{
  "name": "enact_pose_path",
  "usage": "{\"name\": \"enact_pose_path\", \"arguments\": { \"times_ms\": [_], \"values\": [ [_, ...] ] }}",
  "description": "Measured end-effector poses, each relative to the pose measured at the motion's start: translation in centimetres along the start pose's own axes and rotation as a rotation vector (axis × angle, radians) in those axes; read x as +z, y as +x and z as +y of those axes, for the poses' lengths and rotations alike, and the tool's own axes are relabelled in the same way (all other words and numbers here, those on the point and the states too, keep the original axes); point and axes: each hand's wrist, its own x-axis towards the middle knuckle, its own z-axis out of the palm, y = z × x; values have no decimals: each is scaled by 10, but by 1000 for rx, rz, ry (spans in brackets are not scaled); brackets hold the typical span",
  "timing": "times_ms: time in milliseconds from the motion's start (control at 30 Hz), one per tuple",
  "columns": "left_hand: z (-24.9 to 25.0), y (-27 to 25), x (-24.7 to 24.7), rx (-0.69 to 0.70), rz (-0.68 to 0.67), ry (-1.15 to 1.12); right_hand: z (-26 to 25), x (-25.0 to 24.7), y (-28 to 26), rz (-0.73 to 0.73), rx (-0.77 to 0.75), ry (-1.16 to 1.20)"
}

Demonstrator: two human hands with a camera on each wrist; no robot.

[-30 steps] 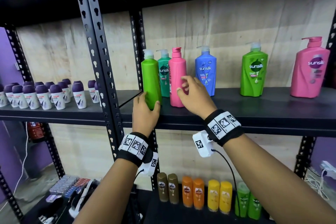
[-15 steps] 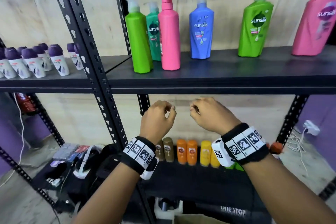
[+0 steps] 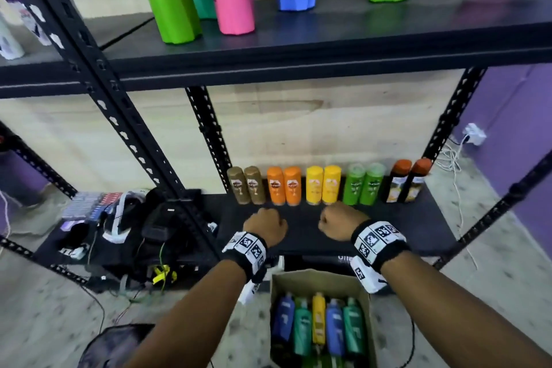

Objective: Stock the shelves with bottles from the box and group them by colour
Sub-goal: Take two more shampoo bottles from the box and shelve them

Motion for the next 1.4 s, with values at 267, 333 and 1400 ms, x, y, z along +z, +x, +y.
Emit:
{"name": "enact_pose_path", "arguments": {
  "times_ms": [267, 333, 1400],
  "values": [
    [-1, -29, 105, -21, -295, 46, 44, 104, -19, -267, 154, 75],
    [1, -37, 126, -15, -343, 37, 54, 126, -28, -310, 160, 58],
    [-3, -5, 414, -185, -758, 24, 172, 411, 23, -625, 369, 348]
  ]
}}
